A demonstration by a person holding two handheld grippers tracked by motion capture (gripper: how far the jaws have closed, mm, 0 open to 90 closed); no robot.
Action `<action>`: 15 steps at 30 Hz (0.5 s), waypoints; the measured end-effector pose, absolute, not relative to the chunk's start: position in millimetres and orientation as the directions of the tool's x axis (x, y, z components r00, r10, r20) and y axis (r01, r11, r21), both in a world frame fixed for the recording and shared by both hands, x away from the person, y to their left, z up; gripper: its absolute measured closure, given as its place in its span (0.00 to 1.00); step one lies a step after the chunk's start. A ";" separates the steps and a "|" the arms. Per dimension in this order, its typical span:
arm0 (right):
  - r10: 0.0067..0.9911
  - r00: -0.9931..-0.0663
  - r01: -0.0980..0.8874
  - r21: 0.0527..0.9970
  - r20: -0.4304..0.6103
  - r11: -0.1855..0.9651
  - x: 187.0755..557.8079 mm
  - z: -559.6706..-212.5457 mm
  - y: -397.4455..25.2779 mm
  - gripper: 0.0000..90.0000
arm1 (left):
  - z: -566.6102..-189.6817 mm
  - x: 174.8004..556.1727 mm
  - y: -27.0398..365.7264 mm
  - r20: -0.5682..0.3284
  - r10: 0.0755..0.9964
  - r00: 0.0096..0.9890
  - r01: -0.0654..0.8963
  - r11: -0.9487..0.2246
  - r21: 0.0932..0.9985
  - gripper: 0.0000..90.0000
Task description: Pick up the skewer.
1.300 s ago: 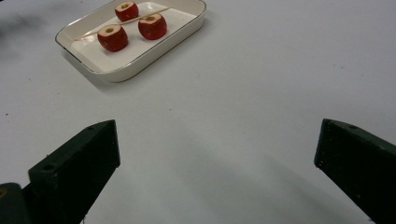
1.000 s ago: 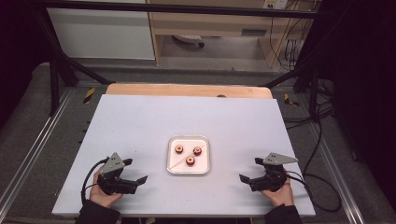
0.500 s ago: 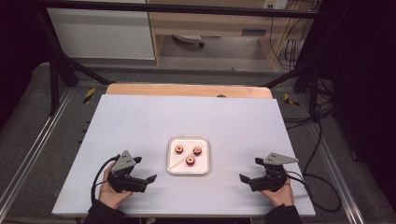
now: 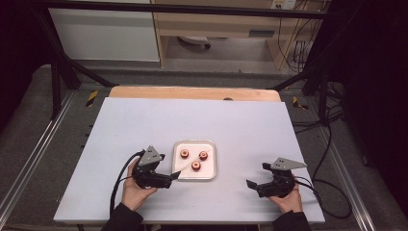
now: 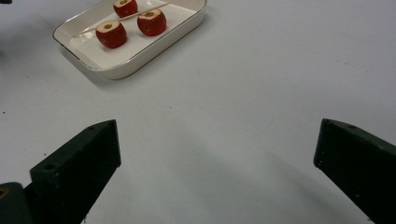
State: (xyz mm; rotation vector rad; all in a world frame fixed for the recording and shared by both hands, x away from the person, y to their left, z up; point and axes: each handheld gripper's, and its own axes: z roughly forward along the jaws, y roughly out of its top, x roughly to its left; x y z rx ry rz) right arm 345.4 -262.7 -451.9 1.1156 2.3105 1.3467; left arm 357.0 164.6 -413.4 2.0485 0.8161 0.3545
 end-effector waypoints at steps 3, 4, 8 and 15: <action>0.716 -0.680 0.495 0.820 0.159 0.288 345.7 -452.7 -262.0 0.01 | -417.4 363.2 153.4 -0.075 0.670 0.738 0.432 -0.384 0.816 0.23; 0.716 -0.679 0.496 0.819 0.160 0.288 345.5 -452.7 -261.8 0.01 | -420.0 366.0 146.9 -0.069 0.664 0.745 0.433 -0.402 0.807 0.25; 0.715 -0.680 0.494 0.821 0.160 0.287 345.4 -452.6 -261.9 0.02 | -423.7 370.8 140.1 -0.069 0.659 0.749 0.440 -0.417 0.795 0.36; 0.713 -0.682 0.498 0.816 0.160 0.293 346.2 -453.6 -260.7 0.02 | -435.9 382.0 132.6 -0.069 0.651 0.756 0.467 -0.462 0.754 0.61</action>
